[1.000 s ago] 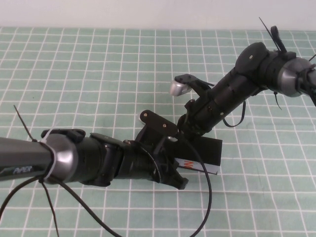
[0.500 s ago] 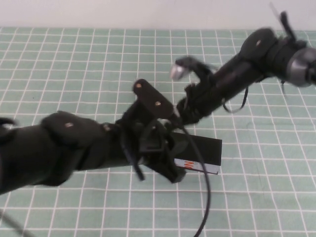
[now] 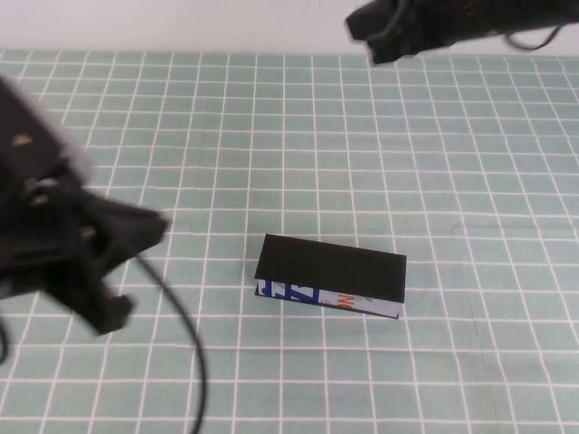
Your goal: Return glasses to glasses case
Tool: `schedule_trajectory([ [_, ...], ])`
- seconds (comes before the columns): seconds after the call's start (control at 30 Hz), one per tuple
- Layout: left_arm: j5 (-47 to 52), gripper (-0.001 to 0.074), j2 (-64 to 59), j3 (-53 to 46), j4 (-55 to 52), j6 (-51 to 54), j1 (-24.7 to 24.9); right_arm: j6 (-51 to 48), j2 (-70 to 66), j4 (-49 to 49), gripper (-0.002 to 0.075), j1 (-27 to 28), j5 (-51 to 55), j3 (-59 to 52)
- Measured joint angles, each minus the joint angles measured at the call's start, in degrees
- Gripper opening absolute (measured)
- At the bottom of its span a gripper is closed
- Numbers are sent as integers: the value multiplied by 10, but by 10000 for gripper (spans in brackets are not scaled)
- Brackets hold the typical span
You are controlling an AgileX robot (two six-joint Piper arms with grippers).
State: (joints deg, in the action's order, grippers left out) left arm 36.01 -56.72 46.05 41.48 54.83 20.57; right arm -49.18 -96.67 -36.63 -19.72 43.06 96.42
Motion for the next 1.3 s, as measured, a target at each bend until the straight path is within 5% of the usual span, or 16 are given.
schedule_trajectory([
  [0.2,97,-2,90,-1,-36,-50,-80,1,118,15,-13,0,-46,-93],
  [0.67,198,-2,305,-18,-123,-191,-88,12,451,1,-13,0,-397,-519],
  [0.9,227,-2,385,-18,-175,-256,-88,13,552,-7,-13,0,-407,-635],
  [1.3,237,-2,417,-18,-231,-303,-88,13,611,-15,-13,0,-400,-650],
])
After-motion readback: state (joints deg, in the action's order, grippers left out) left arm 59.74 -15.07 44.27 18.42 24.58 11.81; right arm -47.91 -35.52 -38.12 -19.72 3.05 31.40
